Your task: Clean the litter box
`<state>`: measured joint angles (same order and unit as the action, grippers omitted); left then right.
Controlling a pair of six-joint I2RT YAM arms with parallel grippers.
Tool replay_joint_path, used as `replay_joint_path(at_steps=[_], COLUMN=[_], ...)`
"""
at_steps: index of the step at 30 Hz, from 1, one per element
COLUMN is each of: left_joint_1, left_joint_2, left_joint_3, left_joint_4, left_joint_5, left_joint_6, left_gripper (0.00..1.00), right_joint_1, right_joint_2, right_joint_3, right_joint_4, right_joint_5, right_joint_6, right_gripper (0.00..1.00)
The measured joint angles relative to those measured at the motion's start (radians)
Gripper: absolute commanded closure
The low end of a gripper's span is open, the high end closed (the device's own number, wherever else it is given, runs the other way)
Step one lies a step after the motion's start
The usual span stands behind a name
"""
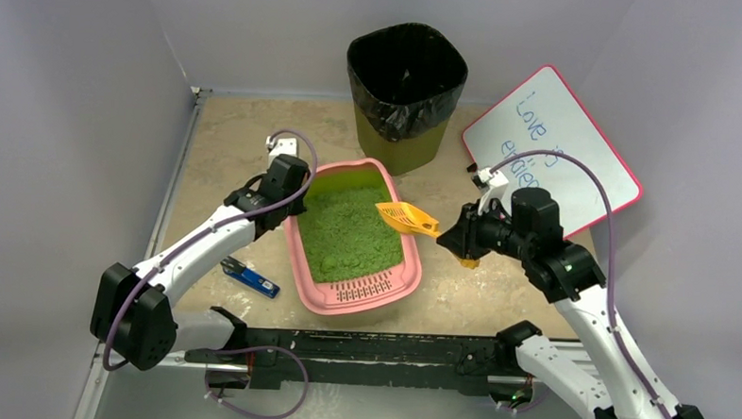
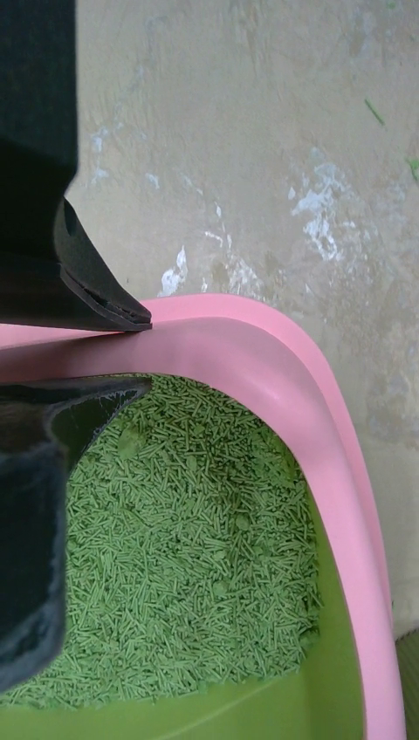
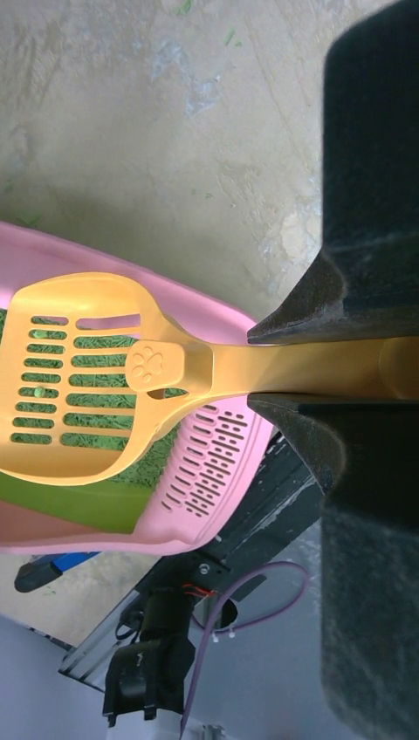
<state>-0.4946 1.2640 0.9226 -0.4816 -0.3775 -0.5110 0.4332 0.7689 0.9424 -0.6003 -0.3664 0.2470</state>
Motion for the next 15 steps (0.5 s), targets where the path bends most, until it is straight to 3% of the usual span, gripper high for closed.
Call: replay_joint_path(at_steps=[6,10,15], left_joint_1=[-0.015,-0.024,-0.03], left_joint_2=[0.0,0.002,0.003], left_joint_3=[0.011,0.052,0.138], left_joint_4=[-0.016,-0.108,-0.202], left_joint_5=[0.045,0.069,0.079], left_joint_6=[-0.02,-0.059,-0.117], left_gripper=[0.64,0.55,0.49], right_joint_1=[0.073,0.186,0.312], right_joint_2=[0.05,0.102,0.202], right_joint_3=[0.0,0.0,0.006], right_joint_4=[0.002,0.013,0.031], right_joint_5=[0.026,0.091,0.172], right_joint_6=[0.024,0.043,0.06], right_gripper=[1.0,1.0,1.0])
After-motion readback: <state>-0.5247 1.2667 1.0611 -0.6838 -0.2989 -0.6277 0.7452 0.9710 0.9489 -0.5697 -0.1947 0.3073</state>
